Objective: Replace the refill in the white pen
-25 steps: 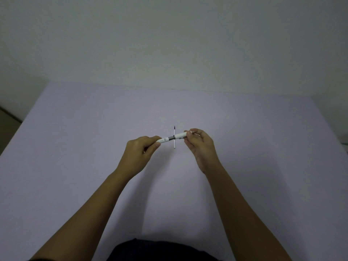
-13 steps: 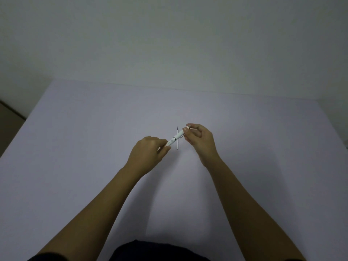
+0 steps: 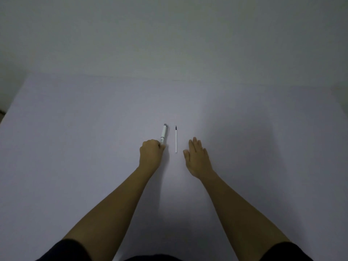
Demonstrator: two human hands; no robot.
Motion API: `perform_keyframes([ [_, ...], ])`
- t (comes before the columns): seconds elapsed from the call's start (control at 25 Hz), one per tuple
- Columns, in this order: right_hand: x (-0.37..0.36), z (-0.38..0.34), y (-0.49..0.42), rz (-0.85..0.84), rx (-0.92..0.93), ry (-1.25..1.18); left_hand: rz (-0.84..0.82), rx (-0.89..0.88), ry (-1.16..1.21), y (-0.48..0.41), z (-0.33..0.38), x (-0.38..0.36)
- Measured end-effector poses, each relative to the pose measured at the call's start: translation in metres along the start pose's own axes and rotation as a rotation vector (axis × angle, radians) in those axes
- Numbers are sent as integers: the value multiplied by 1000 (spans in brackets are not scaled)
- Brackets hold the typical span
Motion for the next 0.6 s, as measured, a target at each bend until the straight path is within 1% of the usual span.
perform_keyframes([
  [0.12,-5,10,-2,32,-7,70,39,-44,2,-9,6,-10],
  [0.28,-2,18,-11,131,-17,113,107,-96,-75,-27,10,-18],
  [0.32,-3,18,-16,146,-21,114,108,-103,-58,-33,9,-21],
  [0.4,-8,19,-24,169,-28,113,84,-90,54,-44,2,-29],
  [0.48,-14,21,-32,156,-36,105,78,-53,134,-54,-5,-35],
  [0.52,-18,22,-37,140,-42,103,77,-39,135,-58,-10,-37],
  [0.6,-25,24,-43,103,-36,74,72,-50,52,-66,-13,-44],
])
Point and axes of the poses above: each hand's wrist, its own y-axis away from the middle knuckle, its own x-axis out of the back of the hand, z = x × y, the point moved 4 cm from there along -y, towards the middle knuckle, and after that the axes turned 15 degrees about -z, right-handed, at the moved point
